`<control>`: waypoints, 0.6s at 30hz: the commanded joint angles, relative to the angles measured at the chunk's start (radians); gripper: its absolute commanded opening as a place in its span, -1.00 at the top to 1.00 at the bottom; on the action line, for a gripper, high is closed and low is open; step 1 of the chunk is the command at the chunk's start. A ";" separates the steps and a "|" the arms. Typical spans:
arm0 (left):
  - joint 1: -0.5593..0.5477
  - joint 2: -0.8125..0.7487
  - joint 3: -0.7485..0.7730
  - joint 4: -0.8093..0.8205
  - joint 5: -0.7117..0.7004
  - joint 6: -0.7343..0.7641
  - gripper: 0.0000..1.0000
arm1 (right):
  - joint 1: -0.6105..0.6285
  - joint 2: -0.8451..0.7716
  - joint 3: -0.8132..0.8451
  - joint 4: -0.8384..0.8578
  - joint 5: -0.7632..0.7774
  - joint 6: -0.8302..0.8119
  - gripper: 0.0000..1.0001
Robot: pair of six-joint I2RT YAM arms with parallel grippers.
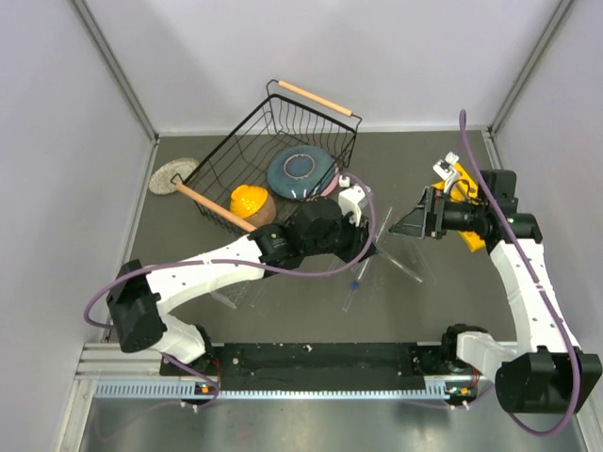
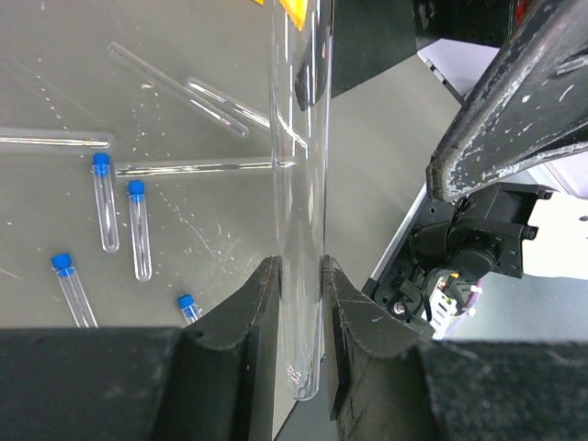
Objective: Organize the chemistry lab equipment
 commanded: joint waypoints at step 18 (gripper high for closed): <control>-0.031 0.047 0.058 0.112 0.062 -0.043 0.60 | 0.052 -0.022 0.018 0.181 0.061 0.091 -0.57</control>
